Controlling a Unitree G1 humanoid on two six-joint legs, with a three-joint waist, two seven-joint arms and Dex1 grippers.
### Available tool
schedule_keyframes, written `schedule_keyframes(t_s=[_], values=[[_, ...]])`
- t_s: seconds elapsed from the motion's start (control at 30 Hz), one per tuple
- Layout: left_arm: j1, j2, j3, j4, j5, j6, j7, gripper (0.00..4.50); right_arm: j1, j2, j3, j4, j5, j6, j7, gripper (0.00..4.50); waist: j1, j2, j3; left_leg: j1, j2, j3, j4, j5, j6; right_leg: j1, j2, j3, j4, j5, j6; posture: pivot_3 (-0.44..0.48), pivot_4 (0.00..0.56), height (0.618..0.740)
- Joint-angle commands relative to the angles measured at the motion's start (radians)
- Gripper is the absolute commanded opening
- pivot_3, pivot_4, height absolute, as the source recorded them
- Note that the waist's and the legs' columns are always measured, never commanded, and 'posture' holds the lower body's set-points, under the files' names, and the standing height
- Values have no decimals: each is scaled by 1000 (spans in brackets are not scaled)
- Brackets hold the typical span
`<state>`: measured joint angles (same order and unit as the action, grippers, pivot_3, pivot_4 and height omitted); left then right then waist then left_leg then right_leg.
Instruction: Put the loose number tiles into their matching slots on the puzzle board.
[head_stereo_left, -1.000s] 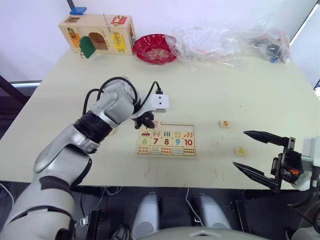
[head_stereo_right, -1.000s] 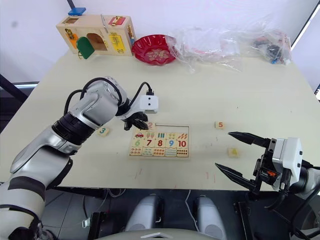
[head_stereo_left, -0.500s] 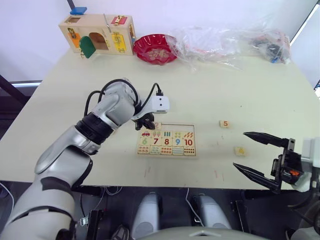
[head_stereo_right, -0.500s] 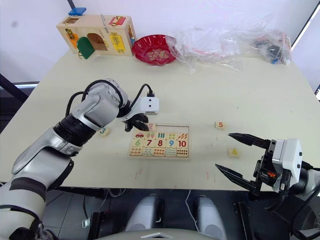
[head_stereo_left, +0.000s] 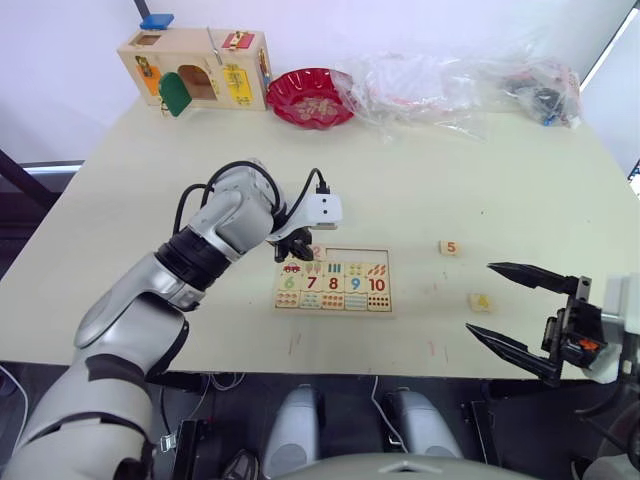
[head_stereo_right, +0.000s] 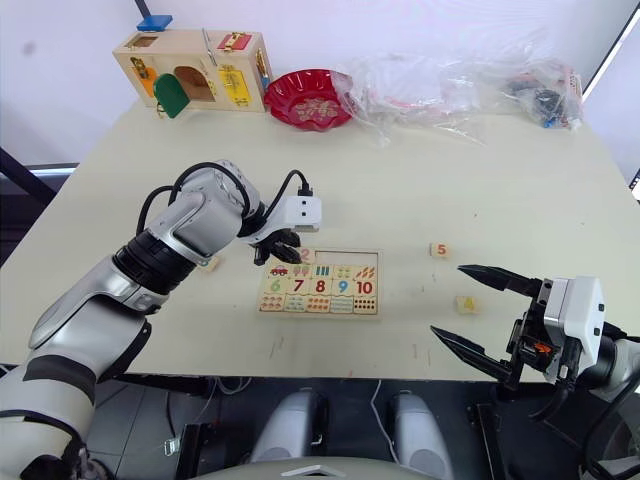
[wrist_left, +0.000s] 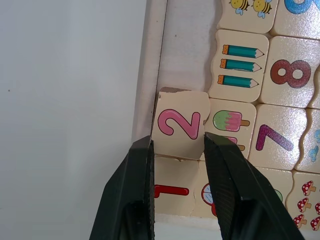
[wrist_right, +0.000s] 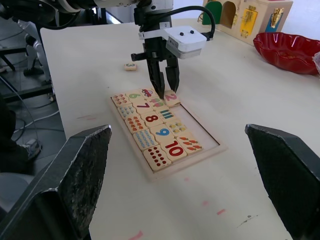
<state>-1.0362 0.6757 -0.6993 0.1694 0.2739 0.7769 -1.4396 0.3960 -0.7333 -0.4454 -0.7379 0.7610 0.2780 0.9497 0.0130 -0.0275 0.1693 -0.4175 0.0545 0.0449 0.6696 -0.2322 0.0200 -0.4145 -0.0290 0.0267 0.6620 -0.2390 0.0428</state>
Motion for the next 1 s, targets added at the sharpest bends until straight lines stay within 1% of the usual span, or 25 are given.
schedule_keyframes(t_s=[0.03, 0.57, 0.6, 0.63, 0.7, 0.8, 0.9, 1.0], values=[[1, 10, 2, -26, 14, -7, -2, 949, 7, 4, -29, -34, 21, -5, -9, 4500, 0, 0, 0, 0, 0, 0, 0, 0, 0, 0, 0, 0, 0, 0, 0, 0, 150, 740], [15, 9, 5, -29, 16, -12, 5, 949, 14, 1, -27, -34, 23, -6, -11, 4500, 0, 0, 0, 0, 0, 0, 0, 0, 0, 0, 0, 0, 0, 0, 0, 0, 150, 740], [14, 9, 8, -27, 16, -14, 6, 1961, 15, 1, -27, -34, 23, -7, -11, 4500, 0, 0, 0, 0, 0, 0, 0, 0, 0, 0, 0, 0, 0, 0, 0, 0, 150, 740], [12, 11, 14, -26, 13, -18, 7, 2444, 16, 1, -27, -34, 23, -7, -11, 4500, 0, 0, 0, 0, 0, 0, 0, 0, 0, 0, 0, 0, 0, 0, 0, 0, 150, 740], [3, 18, 31, -24, 4, -26, 2, 3270, 18, 2, -26, -35, 22, -7, -12, 4500, 0, 0, 0, 0, 0, 0, 0, 0, 0, 0, 0, 0, 0, 0, 0, 0, 150, 740], [-12, 49, 60, -21, -19, -47, -29, 3270, 20, 4, -26, -36, 23, -8, -12, 4500, -1, 0, 0, 0, 0, 0, 0, 0, 0, 0, 0, 0, 0, 0, 0, 0, 150, 740], [-27, 79, 101, -20, -77, -58, -88, 3270, 23, 4, -25, -35, 22, -11, -11, 4500, -2, 0, 0, 0, 0, 0, 0, 0, 0, 0, 0, 0, 0, 0, 0, 0, 150, 740], [-25, 96, 181, 41, -148, -149, -105, 3270, 23, 5, -26, -32, 21, -14, -10, 4500, 0, 0, 0, 0, 0, 0, 0, 0, 0, 0, 0, 0, 0, 0, 0, 0, 150, 740]])
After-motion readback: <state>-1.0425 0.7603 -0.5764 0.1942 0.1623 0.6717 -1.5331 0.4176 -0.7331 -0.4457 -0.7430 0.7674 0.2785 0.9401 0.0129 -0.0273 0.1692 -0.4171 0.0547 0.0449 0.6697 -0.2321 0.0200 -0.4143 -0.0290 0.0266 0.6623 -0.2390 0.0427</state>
